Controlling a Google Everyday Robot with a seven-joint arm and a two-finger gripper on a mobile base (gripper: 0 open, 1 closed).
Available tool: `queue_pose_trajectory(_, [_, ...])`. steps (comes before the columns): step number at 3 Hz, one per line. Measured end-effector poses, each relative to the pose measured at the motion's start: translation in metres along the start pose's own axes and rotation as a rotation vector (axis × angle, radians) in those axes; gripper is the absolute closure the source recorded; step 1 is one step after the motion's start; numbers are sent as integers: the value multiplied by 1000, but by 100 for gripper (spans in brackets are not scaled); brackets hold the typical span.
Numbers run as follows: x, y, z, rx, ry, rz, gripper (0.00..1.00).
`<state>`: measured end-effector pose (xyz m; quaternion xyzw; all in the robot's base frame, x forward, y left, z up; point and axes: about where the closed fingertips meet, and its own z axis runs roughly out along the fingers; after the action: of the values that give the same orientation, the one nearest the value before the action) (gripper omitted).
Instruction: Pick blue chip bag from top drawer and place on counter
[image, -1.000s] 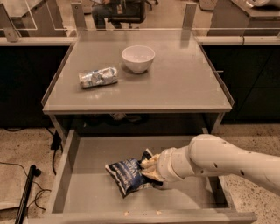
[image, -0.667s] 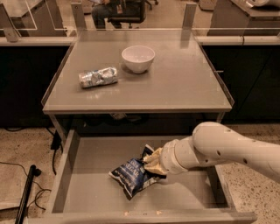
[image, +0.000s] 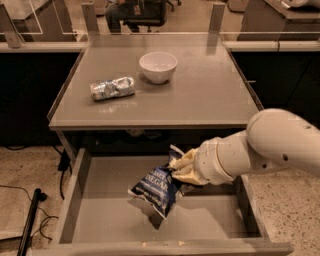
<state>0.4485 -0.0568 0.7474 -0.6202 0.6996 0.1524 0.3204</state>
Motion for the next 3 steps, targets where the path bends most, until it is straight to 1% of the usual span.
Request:
queue_pose_trajectory(1, [-17, -1, -38, 55, -18, -39, 100])
queue_pose_trajectory(2, [-29, -21, -66, 105, -33, -42, 100])
queue_pose_trajectory(3, [-40, -73, -95, 213, -82, -1, 100])
